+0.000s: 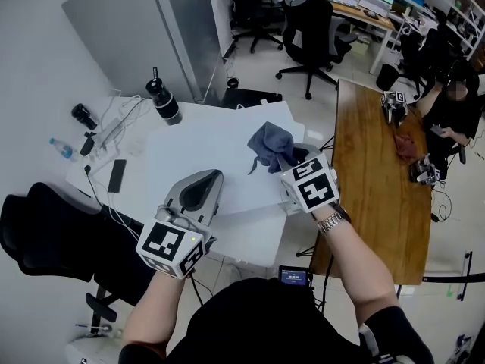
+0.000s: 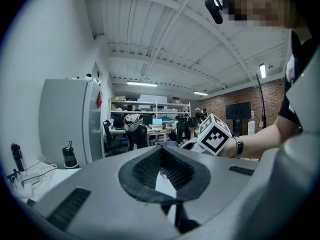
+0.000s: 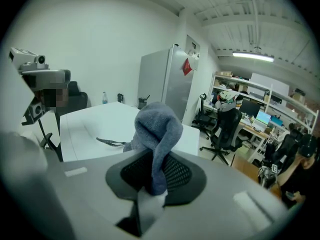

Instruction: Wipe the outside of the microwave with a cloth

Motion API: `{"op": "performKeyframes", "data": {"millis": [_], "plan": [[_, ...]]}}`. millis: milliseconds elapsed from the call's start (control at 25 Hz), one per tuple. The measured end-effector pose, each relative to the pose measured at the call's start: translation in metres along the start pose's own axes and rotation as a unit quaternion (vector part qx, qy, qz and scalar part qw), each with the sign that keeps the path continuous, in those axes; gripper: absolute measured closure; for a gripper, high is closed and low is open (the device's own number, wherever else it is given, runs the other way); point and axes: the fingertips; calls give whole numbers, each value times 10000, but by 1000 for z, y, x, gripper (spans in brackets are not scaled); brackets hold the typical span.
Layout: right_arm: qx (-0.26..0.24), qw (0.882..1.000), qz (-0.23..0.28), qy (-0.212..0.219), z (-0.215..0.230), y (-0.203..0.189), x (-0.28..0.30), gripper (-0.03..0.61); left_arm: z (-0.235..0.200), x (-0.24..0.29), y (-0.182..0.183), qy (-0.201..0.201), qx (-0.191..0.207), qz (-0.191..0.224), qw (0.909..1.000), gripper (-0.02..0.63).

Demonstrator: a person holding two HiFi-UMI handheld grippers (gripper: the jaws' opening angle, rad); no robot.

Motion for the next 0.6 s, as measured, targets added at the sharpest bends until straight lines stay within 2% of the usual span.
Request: {"op": "performKeyframes", "data": {"millis": [600], "plan": [[490,9981,358,-143,76,-31,-13,515,38,41,2,0,101,-297,9995,609]]}}
Point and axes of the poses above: the fingertips, and each gripper's own axes: x forward along the fingers, z to its right, y out of its top, and after that the axes turned 10 degrees about -z, right-handed
